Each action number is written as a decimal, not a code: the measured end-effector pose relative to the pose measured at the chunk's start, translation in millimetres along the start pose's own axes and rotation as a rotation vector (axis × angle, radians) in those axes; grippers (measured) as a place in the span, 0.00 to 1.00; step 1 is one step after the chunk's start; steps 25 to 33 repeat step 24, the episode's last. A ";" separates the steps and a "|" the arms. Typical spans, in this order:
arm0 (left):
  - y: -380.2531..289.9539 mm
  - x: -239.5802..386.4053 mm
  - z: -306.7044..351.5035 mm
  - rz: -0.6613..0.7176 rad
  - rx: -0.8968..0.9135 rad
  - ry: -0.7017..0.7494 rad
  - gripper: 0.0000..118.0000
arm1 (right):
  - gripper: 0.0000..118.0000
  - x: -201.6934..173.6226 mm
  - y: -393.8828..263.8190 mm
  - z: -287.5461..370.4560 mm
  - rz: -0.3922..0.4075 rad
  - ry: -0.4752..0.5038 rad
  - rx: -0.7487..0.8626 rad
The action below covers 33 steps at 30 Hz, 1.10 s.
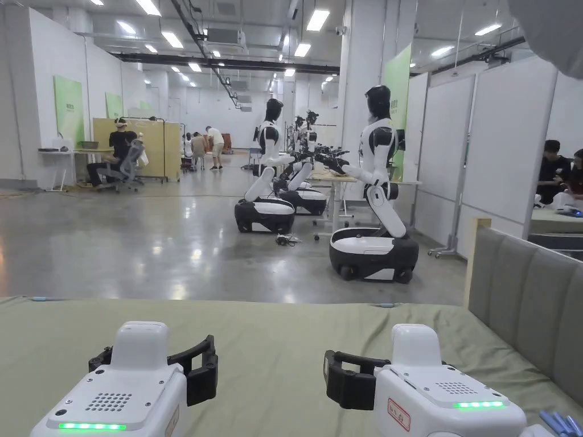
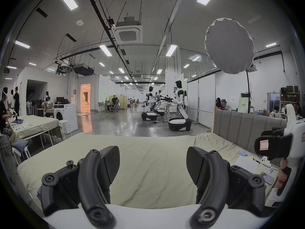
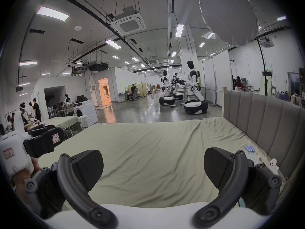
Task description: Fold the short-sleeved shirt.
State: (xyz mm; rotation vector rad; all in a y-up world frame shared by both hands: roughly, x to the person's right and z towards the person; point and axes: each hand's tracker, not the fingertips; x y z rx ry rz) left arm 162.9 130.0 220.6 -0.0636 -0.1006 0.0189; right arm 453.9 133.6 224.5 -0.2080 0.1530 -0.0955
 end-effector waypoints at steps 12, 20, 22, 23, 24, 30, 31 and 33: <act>-1.5 5.4 -1.0 0.000 -0.007 -0.005 0.71 | 1.00 -25.9 -0.3 5.6 0.103 -0.110 -0.009; 0.4 5.6 1.0 -0.010 -0.004 0.000 0.71 | 1.00 -12.2 7.3 10.5 -0.015 -0.093 0.021; 0.7 5.5 1.6 -0.008 0.002 0.001 0.71 | 1.00 -10.2 7.8 10.8 -0.014 -0.089 0.011; 1.0 5.6 1.6 -0.006 0.002 0.001 0.71 | 1.00 -9.8 6.5 11.1 -0.003 -0.087 0.017; 1.3 5.7 1.9 -0.005 0.001 0.003 0.71 | 1.00 -10.2 5.0 12.0 0.010 -0.097 0.031; 1.3 5.7 1.9 -0.005 0.001 0.003 0.71 | 1.00 -10.2 5.0 12.0 0.010 -0.097 0.031; 1.3 5.7 1.9 -0.005 0.001 0.003 0.71 | 1.00 -10.2 5.0 12.0 0.010 -0.097 0.031; 1.3 5.7 1.9 -0.005 0.001 0.003 0.71 | 1.00 -10.2 5.0 12.0 0.010 -0.097 0.031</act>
